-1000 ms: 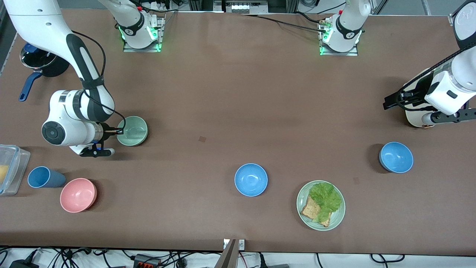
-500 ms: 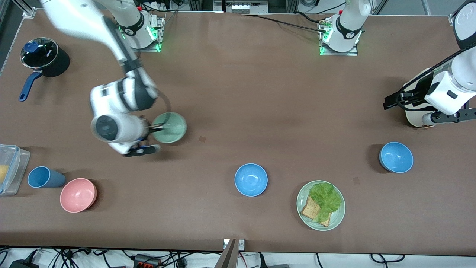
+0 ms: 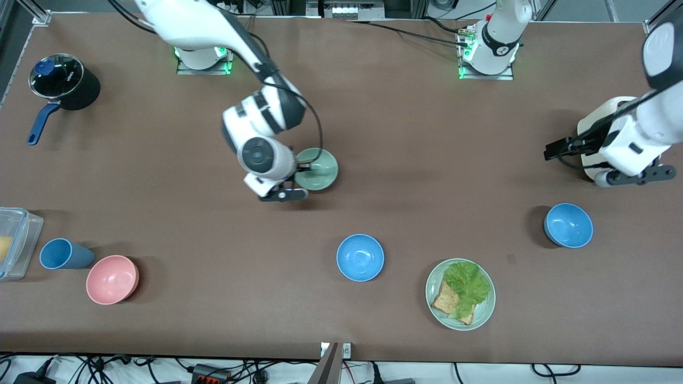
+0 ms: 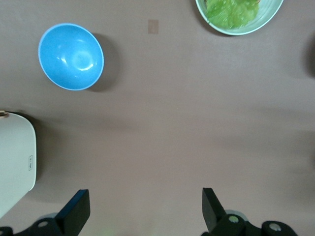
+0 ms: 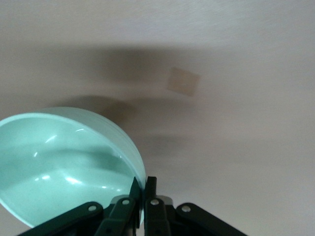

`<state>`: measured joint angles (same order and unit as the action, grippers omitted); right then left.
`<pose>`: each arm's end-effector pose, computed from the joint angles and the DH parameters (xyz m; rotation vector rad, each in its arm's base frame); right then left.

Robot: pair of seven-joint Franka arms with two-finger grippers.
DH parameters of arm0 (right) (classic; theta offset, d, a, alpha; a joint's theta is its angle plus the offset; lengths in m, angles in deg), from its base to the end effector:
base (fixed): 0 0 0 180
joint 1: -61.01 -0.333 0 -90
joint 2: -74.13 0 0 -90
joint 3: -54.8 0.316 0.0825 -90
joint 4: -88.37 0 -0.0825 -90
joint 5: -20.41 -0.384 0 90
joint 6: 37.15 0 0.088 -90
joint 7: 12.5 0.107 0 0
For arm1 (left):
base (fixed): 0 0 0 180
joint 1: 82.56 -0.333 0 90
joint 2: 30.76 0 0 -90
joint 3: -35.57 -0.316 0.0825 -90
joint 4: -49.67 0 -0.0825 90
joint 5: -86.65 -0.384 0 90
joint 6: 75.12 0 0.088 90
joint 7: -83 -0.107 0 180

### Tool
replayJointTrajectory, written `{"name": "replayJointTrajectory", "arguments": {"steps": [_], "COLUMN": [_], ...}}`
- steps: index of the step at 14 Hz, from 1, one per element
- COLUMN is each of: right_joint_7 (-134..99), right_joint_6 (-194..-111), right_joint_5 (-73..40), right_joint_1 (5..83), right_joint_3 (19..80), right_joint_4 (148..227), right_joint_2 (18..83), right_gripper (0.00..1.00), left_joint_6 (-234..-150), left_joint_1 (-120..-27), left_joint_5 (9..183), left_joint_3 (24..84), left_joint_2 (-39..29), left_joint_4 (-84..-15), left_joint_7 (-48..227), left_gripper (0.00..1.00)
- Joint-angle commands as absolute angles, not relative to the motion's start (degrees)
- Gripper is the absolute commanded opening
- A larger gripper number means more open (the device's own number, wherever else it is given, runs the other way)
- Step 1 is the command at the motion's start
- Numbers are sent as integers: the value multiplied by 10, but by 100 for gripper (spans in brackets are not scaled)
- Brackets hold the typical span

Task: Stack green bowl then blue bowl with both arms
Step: 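Carry the green bowl to mid-table while the left gripper reaches the blue bowl, then release the green bowl with the right gripper while the left gripper grasps the blue bowl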

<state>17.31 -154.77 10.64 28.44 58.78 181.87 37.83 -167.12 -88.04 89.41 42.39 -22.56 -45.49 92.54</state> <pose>0.5321 0.3998 0.2351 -3.0731 -0.0202 0.4301 0.5843 -0.0151 0.5041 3.0714 0.2294 -0.3130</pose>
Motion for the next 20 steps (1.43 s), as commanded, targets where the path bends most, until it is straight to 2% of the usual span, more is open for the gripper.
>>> {"name": "replayJointTrajectory", "arguments": {"steps": [1,4,6,10,14,18,20], "right_joint_7": [211,209,219,232,202,186,140], "right_joint_6": [-1572,-1584,-1584,-1526,-1414,-1408,-1397], "right_joint_5": [59,42,42,44,49,49,52], "right_joint_1": [250,238,240,254,264,263,262], "right_joint_3": [582,581,578,557,459,383,350], "right_joint_4": [1793,1793,1792,1746,1656,1633,1630], "right_joint_2": [356,348,351,411,448,453,467], "right_gripper": [0,0,99,100,100,100,100], "left_joint_6": [-1697,-1784,-1838,-1931,-2023,-2052,-2060], "left_joint_1": [-909,-968,-988,-1021,-1054,-1066,-1067], "left_joint_5": [881,861,860,835,836,836,836], "left_joint_3": [423,423,423,423,423,423,423], "left_joint_2": [-172,-100,-66,-1,59,90,98], "left_joint_4": [-428,-414,-414,-414,-415,-419,-422], "left_joint_7": [881,792,743,669,587,565,565], "left_gripper": [100,100,100,100,100,99,88]}}
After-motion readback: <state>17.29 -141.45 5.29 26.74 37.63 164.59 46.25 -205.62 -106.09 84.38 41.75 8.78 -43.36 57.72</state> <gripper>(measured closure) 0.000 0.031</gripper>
